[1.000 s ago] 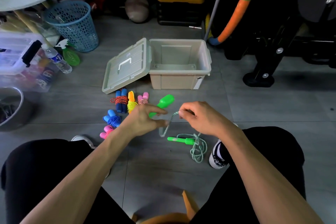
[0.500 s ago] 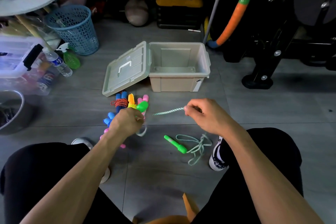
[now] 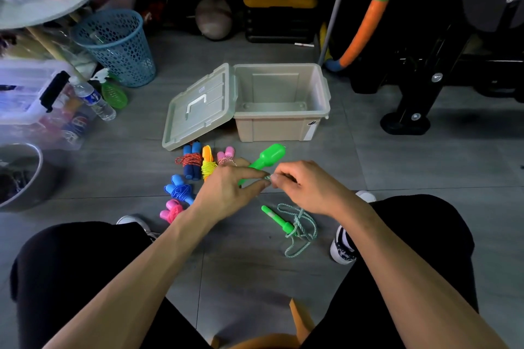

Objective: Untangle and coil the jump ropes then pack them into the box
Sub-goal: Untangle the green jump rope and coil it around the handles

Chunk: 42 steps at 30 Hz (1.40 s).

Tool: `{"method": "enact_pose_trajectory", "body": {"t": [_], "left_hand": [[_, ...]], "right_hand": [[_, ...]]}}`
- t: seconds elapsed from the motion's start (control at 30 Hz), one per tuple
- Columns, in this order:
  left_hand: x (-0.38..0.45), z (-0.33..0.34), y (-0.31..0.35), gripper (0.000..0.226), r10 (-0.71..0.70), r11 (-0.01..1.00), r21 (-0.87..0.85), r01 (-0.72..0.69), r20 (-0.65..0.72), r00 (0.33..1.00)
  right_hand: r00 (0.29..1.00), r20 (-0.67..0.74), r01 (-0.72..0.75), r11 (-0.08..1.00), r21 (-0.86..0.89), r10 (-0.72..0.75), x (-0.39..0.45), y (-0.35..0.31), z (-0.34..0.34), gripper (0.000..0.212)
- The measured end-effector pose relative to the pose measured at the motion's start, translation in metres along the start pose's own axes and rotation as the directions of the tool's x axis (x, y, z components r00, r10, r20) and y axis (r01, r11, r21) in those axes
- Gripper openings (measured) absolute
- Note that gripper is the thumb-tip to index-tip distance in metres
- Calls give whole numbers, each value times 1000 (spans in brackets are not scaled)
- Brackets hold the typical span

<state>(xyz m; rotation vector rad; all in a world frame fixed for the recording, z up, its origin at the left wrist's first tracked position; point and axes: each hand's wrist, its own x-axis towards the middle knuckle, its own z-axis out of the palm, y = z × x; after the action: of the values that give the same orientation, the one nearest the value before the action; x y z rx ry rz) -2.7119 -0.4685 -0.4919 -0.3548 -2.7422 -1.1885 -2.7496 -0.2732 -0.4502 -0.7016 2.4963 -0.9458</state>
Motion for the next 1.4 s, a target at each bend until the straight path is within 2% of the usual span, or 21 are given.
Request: {"method": "enact_pose_trajectory", "body": {"t": [0.03, 0.1, 0.17, 0.27, 0.33, 0.37, 0.43, 0.53, 0.6, 0.7, 0.77, 0.83, 0.87, 0.93, 1.0, 1.07, 1.13, 1.2, 1.23, 1.3, 1.4], "left_hand": [[-2, 0, 1, 26, 9, 999, 40, -10, 3, 1000], [-4, 0, 0, 22, -52, 962, 269, 50, 1, 999], [-6, -4, -9, 21, -264, 827, 519, 217, 18, 964], [-8, -8, -27, 25, -650, 596, 662, 455, 64, 757], [-10, -7, -34, 30, -718, 597, 616, 515, 123, 685], [-10, -6, -32, 31, -701, 645, 563, 517, 166, 694], [-8, -3, -25, 36, -577, 787, 404, 466, 218, 787], [-5, -1, -7, 38, -241, 965, 145, 218, 168, 956], [-6, 2, 2, 36, -73, 987, 150, 55, 122, 990], [-9, 5, 8, 38, 10, 953, 303, -21, 37, 999], [-8, 5, 2, 39, 9, 903, 430, 5, -29, 1000], [-6, 4, -12, 32, -168, 823, 547, 152, -22, 986], [-7, 2, -21, 28, -328, 760, 593, 266, -4, 945], [-10, -1, -36, 25, -604, 612, 660, 435, 36, 796], [-13, 1, -42, 25, -684, 610, 625, 487, 105, 722], [-11, 4, -38, 28, -619, 726, 506, 465, 188, 762], [-9, 7, -24, 41, -426, 882, 320, 346, 226, 876], [-7, 9, -5, 42, -220, 962, 205, 182, 181, 959], [-6, 11, 3, 39, -150, 970, 213, 118, 141, 978], [-5, 12, 9, 28, -107, 948, 307, 85, 55, 993], [-3, 3, -1, 19, -233, 853, 469, 227, -46, 971]], "right_hand": [[1000, 5, -6, 1000, -2, 6, 0, 0, 0, 29], [1000, 12, -16, 1000, -16, 16, -2, 0, -2, 28], [1000, -2, -22, 999, -27, 21, -3, 0, -6, 28], [999, -43, -23, 1000, 3, 23, -5, 0, -13, 25], [997, -67, -22, 999, 35, 25, -7, 1, -16, 23], [997, -72, -26, 998, 50, 29, -7, 2, -17, 22], [998, -59, -26, 998, 50, 29, -7, 4, -16, 23], [1000, -8, -6, 1000, 3, 6, -4, 3, -8, 25], [1000, 8, 6, 1000, -6, -6, -1, 1, -3, 26], [1000, 21, 2, 1000, -4, -2, 0, -1, 1, 25], [1000, 30, -6, 1000, -2, 6, -1, -2, -1, 22], [1000, 16, -20, 1000, -10, 20, -2, -1, -6, 20], [1000, 10, -29, 999, -17, 29, -3, 0, -8, 20], [999, 10, -38, 999, -26, 38, -6, 2, -12, 20], [999, -1, -47, 999, -22, 47, -7, 5, -13, 20], [998, -33, -52, 999, -10, 51, -6, 8, -13, 20], [998, -38, -47, 999, -6, 47, -3, 8, -13, 19], [1000, -14, -27, 999, -19, 27, -1, 7, -8, 18], [1000, -1, -14, 1000, -21, 14, -1, 5, -5, 17], [1000, 19, -11, 1000, -18, 11, 0, 3, -1, 18], [999, 22, -37, 999, -30, 38, -1, 4, -5, 19]]}}
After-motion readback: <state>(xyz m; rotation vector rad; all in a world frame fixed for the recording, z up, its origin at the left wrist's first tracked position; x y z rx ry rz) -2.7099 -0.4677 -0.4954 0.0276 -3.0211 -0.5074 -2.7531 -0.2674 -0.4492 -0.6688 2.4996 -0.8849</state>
